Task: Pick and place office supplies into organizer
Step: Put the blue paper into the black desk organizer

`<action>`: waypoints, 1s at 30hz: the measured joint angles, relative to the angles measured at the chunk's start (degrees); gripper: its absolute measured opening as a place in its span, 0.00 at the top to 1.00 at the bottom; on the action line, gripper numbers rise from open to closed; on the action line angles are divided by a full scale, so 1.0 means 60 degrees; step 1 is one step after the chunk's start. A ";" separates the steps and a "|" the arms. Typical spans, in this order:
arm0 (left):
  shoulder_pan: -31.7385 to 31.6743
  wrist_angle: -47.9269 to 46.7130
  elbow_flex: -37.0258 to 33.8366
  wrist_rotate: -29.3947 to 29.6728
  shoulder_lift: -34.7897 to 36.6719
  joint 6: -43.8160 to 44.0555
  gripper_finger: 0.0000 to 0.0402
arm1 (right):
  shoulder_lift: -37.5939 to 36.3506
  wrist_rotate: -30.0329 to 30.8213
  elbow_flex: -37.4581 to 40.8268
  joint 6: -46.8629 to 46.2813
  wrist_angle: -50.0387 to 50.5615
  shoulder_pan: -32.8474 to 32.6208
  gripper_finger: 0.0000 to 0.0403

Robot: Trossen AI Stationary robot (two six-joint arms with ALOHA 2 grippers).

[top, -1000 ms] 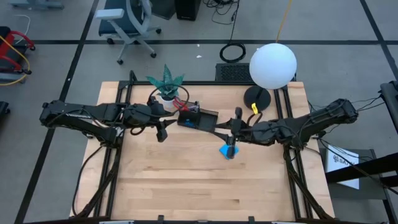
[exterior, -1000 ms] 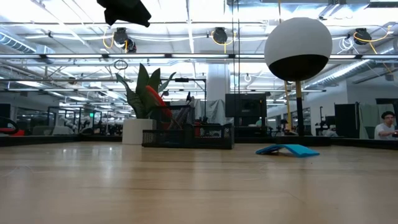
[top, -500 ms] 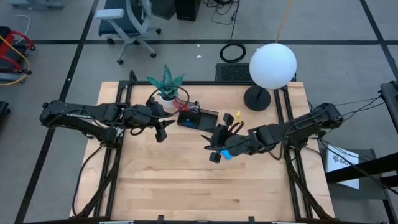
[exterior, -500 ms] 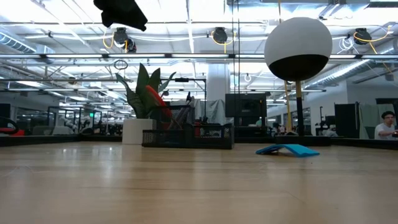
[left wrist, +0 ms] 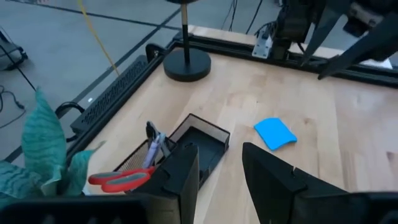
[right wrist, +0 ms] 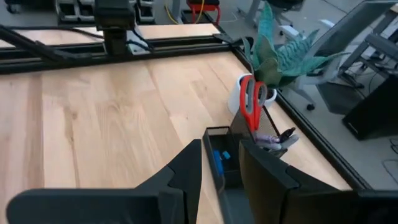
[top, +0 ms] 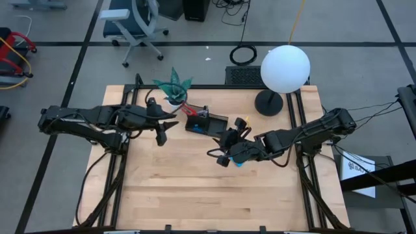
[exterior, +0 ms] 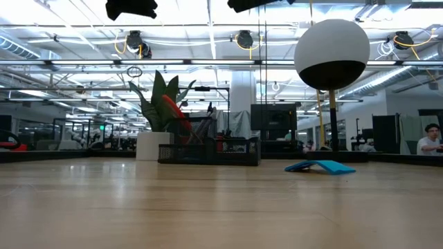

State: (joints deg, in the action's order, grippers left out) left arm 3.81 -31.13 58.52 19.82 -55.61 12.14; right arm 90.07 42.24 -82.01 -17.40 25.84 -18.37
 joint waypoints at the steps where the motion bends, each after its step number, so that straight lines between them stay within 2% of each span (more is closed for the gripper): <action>1: 0.0010 -0.0002 0.0002 0.0037 0.0054 0.0000 0.67 | 0.0034 0.0004 -0.0002 -0.0090 0.0054 0.0000 0.75; 9: 0.0015 -0.0147 0.0004 0.0058 0.0144 0.0000 0.67 | 0.0484 -0.0011 -0.0073 -0.0593 0.0304 -0.0015 0.75; 23: 0.0015 -0.0404 0.0004 0.0467 0.0166 0.0007 0.67 | 0.2130 0.0270 -0.1407 -0.1382 0.1602 -0.0133 0.75; 30: 0.0015 -0.0633 0.0004 0.0535 0.0166 0.0098 0.67 | 0.2859 0.1175 -0.2513 -0.1421 0.2613 -0.0369 0.75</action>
State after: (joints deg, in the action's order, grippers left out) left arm 3.90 -34.93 58.54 23.03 -54.61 12.73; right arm 107.22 49.29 -97.09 -25.93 41.52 -20.59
